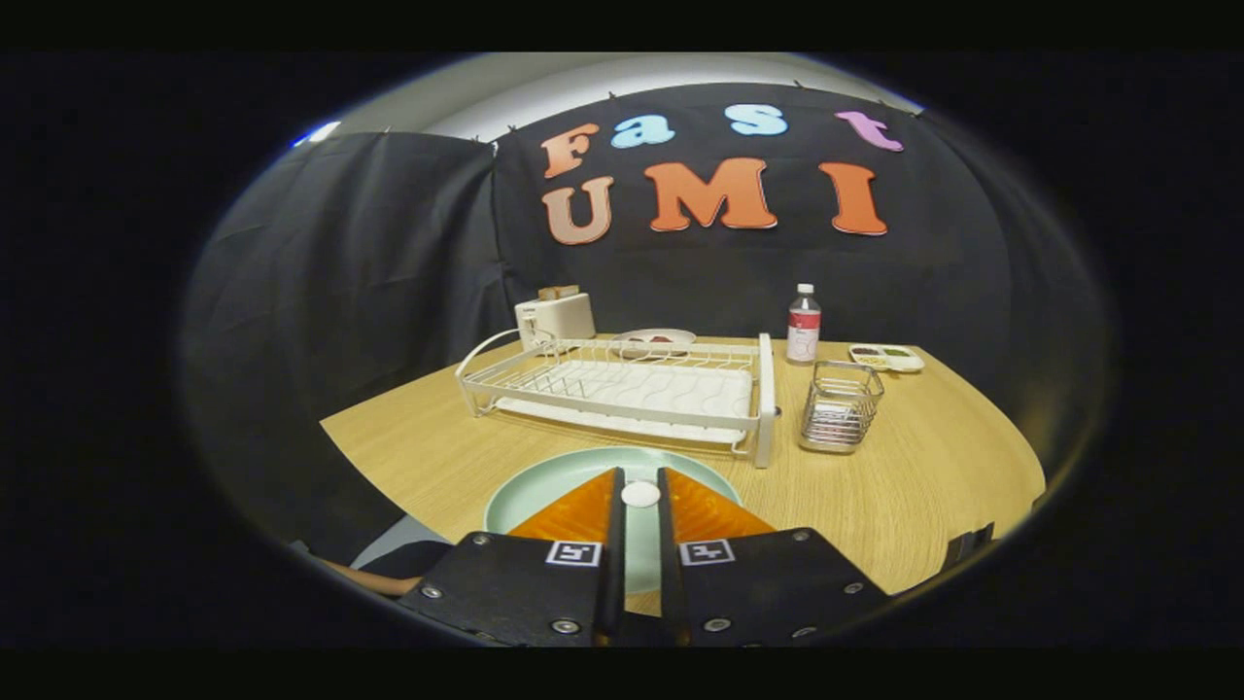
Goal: Take the plate from the dish rack, then take the spoon from the basket and place it into the plate.
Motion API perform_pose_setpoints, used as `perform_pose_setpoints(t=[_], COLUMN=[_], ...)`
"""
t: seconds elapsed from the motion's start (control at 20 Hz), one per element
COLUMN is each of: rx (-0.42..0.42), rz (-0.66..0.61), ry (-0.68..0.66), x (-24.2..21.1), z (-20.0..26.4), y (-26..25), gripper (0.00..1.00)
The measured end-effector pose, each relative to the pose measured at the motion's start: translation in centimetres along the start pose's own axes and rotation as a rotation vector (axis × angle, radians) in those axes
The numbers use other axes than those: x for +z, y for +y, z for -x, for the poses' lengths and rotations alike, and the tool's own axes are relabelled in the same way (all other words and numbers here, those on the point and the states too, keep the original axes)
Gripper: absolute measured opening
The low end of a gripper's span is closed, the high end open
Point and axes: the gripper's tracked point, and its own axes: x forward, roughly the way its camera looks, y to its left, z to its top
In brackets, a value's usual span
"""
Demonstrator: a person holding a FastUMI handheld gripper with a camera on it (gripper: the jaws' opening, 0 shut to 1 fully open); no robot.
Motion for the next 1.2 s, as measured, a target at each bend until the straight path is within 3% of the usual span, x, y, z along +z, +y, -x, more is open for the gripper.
perform_pose_setpoints(t=[0.35, 0.6, 0.8, 1.2], rx=[-0.016, -0.067, -0.114, -0.167], rz=[-0.028, 0.0, 0.017, -0.004], ry=[-0.061, -0.174, -0.287, -0.386], x=[2.5, 6.5, 9.8, 13.0], z=[1.1, 3.0, 4.9, 8.3], y=[-0.4, -0.3, -0.3, -1.0], gripper=[0.31, 0.63, 0.76, 0.8])
